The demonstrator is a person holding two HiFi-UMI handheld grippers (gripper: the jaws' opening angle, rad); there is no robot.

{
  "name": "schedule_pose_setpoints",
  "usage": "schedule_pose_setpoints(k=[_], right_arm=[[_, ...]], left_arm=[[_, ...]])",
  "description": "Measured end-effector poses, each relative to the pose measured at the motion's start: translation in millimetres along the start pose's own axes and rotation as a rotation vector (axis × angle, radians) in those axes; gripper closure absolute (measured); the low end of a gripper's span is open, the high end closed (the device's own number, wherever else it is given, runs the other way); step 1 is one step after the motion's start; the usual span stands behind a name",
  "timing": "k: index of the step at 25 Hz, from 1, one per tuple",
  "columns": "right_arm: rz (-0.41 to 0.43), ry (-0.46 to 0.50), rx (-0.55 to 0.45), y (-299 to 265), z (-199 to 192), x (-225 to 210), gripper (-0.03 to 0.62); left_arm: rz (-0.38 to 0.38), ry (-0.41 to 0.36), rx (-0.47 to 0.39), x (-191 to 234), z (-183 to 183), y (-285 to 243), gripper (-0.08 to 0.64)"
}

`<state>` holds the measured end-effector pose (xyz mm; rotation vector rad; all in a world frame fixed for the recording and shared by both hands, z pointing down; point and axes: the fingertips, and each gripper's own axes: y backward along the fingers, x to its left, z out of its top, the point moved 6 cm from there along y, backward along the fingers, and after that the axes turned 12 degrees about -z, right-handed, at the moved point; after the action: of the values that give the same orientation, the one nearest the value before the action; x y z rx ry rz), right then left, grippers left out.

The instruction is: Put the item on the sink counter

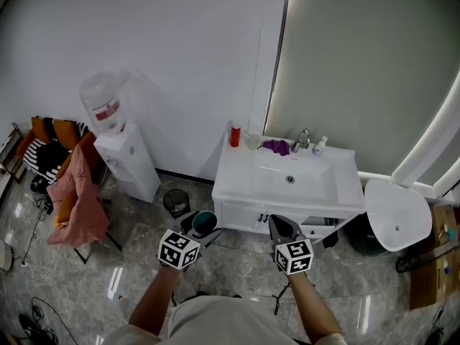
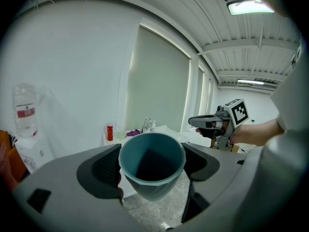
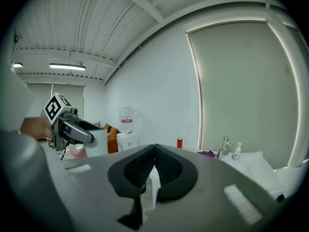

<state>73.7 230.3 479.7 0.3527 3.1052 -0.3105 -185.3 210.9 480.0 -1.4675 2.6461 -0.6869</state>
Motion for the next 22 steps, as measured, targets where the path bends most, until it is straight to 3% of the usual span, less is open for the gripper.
schedule_pose_setpoints(k=[12, 22], right_arm=[[0.055, 0.033, 0.024, -10, -10, -36, 0.581], [0.06, 0.044, 0.04, -52, -9, -44, 0.581]], left_arm=[[0.045, 0.032, -0.004, -20, -3, -32, 0.175], [0.043, 0.039, -0.007, 19, 11, -55, 0.175]])
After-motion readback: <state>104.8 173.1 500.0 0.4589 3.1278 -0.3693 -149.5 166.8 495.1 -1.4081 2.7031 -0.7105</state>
